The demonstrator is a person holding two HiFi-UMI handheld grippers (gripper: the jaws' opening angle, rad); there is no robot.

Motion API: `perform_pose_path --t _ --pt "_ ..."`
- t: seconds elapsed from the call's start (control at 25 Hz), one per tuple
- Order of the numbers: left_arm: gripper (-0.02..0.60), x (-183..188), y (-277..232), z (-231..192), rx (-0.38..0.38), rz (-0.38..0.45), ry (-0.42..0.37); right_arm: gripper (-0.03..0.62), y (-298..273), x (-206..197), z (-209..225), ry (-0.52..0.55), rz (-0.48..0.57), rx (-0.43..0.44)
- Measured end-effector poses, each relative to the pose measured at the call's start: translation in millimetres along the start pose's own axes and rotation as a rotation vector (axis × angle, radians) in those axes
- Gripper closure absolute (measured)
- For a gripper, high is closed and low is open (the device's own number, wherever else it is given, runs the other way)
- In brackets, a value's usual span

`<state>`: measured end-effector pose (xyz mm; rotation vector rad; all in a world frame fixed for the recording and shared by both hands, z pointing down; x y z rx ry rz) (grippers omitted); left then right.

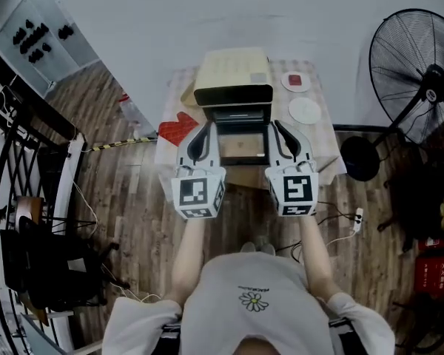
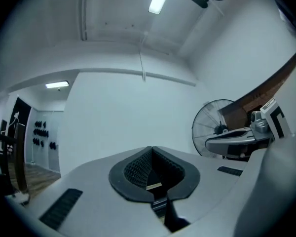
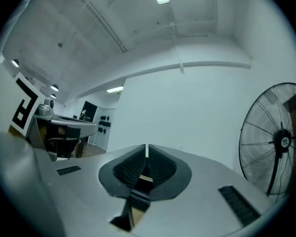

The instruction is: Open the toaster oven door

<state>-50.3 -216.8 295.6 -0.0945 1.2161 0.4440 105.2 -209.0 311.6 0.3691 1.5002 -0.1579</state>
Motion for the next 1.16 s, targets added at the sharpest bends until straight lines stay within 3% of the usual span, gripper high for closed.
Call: perform_pose_path --t 0.16,0.48,0.88,1.16 --pt "0.565 -2.2 10.0 14.0 0.001 -0.022 -0.001 0.583 25.0 -19.9 12.1 -0.073 -0.02 -0.052" --pt "0.565 -11.5 17.6 26.1 0.014 -0.069 -0.024 0.585 39.4 -40.8 11.2 -0.042 -0.076 -0.051" --pt "0.565 -16.1 25.1 28.3 0.013 -0.079 -0.02 0.585 44.9 -33.6 -2.9 0.002 -0.052 -0.019" --pt "0.565 -15.4 23.4 30.0 0.01 -0.08 -0.021 0.585 45.0 -32.0 -0.7 -0.023 -0.057 -0.032"
Point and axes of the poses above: the fingertips, and each gripper's own axes: y backward along the fingers, z to its right, x out of its top, the point moved 3 cm from there along y, backward along the fingers, and after that the axes turned 11 degrees about -y, right-handed, at the moved point
